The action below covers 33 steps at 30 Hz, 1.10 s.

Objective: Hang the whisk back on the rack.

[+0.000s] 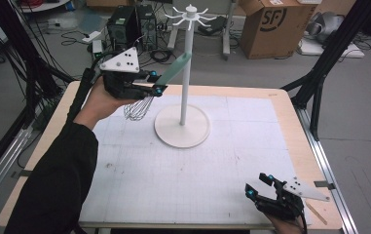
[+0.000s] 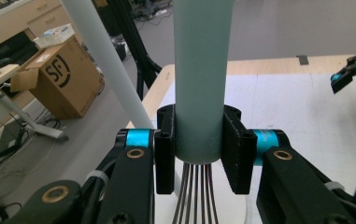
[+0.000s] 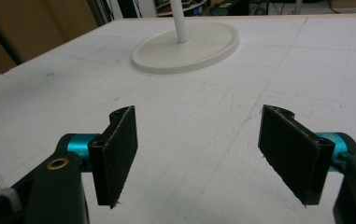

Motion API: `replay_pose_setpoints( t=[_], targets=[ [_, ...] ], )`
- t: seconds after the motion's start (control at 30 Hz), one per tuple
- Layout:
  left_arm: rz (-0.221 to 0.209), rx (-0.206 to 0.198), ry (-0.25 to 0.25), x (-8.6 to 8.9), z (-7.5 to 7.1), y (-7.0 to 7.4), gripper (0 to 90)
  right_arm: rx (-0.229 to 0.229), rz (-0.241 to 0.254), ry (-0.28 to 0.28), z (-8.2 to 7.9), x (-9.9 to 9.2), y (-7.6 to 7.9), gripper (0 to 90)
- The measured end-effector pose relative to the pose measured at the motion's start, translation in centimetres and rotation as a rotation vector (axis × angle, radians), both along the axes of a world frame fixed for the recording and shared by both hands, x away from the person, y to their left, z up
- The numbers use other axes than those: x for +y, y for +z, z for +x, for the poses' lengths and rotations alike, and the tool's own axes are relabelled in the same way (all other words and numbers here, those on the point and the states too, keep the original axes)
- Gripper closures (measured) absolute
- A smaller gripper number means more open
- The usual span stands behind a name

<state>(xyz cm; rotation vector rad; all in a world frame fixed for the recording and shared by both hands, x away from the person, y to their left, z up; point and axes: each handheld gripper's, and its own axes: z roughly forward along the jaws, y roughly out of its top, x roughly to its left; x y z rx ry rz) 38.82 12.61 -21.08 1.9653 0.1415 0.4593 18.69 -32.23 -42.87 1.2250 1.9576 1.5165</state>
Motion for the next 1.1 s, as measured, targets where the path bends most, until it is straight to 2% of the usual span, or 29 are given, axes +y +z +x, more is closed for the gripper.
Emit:
replay_pose_setpoints(
  t=[0.1,0.2,0.37,0.43,0.6,0.77,0.87,1.1],
  targets=[
    [-0.015,0.002,0.012,0.7,0.4,0.6,69.3,0.000,-0.005,0.008,0.1,0.2,-0.1,28.0],
    [-0.038,0.000,0.047,1.7,1.0,1.3,69.3,0.003,-0.012,0.010,0.2,0.3,-0.2,28.0],
    [-0.096,0.013,0.133,3.2,1.9,1.9,69.3,0.006,-0.010,0.008,0.2,0.2,-0.2,28.1],
    [-0.102,0.009,0.154,3.5,2.1,2.1,69.3,0.006,-0.016,0.009,0.2,0.2,-0.3,28.1],
    [-0.079,0.019,0.155,2.9,2.3,2.1,69.3,0.003,-0.016,0.010,0.2,0.2,-0.2,28.4],
    [-0.053,-0.001,0.177,1.9,2.5,2.6,69.3,0.008,-0.015,0.008,0.2,0.2,-0.2,28.5],
    [-0.018,-0.015,0.195,1.3,2.6,2.9,69.2,0.000,-0.014,0.008,0.2,0.1,-0.2,28.8],
    [-0.007,-0.017,0.228,0.6,3.1,2.8,69.2,-0.002,-0.005,0.009,0.1,0.0,-0.1,29.2]
  ],
)
